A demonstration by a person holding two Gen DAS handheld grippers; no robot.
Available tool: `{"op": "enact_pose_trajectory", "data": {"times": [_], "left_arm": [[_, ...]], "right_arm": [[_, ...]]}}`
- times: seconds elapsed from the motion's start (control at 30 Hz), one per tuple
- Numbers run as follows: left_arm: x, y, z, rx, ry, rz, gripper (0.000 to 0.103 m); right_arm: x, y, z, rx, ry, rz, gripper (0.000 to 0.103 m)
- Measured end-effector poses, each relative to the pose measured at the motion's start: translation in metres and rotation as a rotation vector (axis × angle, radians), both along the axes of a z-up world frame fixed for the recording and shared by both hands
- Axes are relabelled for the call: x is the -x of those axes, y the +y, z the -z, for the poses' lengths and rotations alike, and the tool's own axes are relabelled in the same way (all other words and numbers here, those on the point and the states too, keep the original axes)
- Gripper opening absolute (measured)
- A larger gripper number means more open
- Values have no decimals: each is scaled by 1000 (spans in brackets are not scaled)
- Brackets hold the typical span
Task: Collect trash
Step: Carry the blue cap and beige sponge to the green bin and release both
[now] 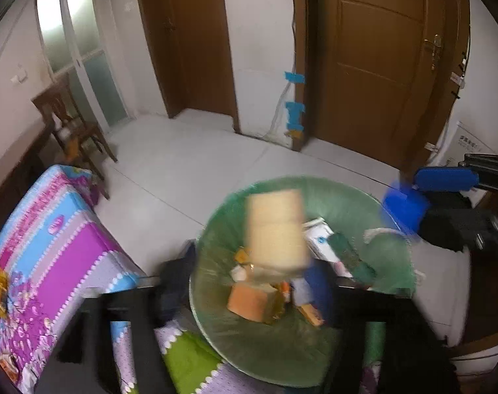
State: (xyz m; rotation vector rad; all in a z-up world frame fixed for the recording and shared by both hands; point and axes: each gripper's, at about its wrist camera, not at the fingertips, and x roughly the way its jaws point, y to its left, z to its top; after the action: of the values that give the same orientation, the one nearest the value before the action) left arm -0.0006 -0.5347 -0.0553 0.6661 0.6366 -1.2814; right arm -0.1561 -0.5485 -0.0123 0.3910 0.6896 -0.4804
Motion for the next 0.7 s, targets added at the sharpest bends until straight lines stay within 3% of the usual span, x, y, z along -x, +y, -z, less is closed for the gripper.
{"op": "enact_pose_trajectory", "data": {"times": [0.07,0.53,0.63,0.7], "left_arm": [[-1,3,3,-1,-29,-14,72],[-4,2,3,1,15,17,74],[-6,5,0,28,60,30,92],[-6,6,-3,51,46,14,95]], "right_arm": [[1,-1,4,15,8,15,65],[14,-6,-5,14,-40,65,65],[17,-5,-6,17,-43,71,65],[17,-4,-5,18,-46,70,65]]}}
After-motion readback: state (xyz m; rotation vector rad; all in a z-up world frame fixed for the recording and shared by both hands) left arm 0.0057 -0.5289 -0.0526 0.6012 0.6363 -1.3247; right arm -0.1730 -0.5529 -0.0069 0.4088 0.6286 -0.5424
